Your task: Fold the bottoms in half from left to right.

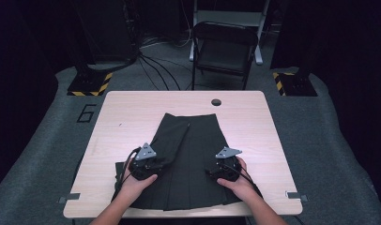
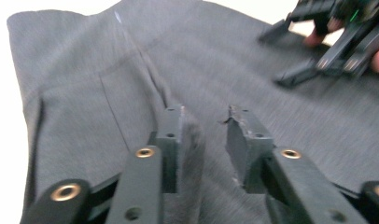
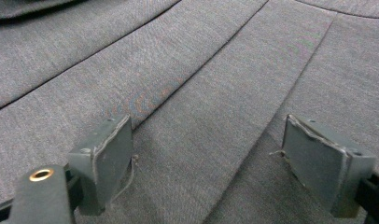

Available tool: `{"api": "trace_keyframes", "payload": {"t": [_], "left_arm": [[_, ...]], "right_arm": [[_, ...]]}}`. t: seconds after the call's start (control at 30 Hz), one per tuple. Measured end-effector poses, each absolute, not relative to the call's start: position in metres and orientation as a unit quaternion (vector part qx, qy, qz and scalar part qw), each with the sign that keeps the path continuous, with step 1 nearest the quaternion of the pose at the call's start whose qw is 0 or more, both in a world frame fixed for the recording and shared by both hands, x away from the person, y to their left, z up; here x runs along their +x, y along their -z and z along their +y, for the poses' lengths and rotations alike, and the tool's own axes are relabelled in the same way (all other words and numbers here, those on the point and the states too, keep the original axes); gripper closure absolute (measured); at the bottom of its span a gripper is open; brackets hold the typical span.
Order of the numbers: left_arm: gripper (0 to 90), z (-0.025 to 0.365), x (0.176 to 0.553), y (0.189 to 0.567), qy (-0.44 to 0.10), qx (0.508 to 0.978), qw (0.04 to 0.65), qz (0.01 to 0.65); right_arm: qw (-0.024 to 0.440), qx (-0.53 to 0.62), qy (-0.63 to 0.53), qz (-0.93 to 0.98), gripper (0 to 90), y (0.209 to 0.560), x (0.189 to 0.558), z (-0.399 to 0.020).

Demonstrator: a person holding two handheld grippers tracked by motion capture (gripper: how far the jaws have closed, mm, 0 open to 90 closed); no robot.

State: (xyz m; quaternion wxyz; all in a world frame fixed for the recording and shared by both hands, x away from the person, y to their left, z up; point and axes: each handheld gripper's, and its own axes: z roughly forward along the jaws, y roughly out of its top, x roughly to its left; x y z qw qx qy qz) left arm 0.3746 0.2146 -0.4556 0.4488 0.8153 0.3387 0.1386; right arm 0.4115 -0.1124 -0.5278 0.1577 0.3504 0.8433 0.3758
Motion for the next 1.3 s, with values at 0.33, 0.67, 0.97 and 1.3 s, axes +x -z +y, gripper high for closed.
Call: {"api": "trace_keyframes", "payload": {"t": [0.33,0.67,0.97,1.3], "left_arm": [[52.7,0.270,0.381,0.429,-0.194,0.767,0.469,0.393],[47.9,0.316,0.403,0.465,-0.160,0.742,0.425,0.493],[49.5,0.304,0.404,0.468,-0.099,0.764,0.442,0.460],[44.5,0.300,0.383,0.471,-0.092,0.785,0.422,0.443]], "right_arm": [[0.158,0.351,-0.375,0.843,16.2,0.528,0.411,-0.112],[0.158,0.351,-0.375,0.843,16.2,0.528,0.412,-0.112],[0.158,0.352,-0.376,0.843,16.2,0.528,0.411,-0.112],[0.158,0.351,-0.376,0.843,16.2,0.528,0.411,-0.112]]}}
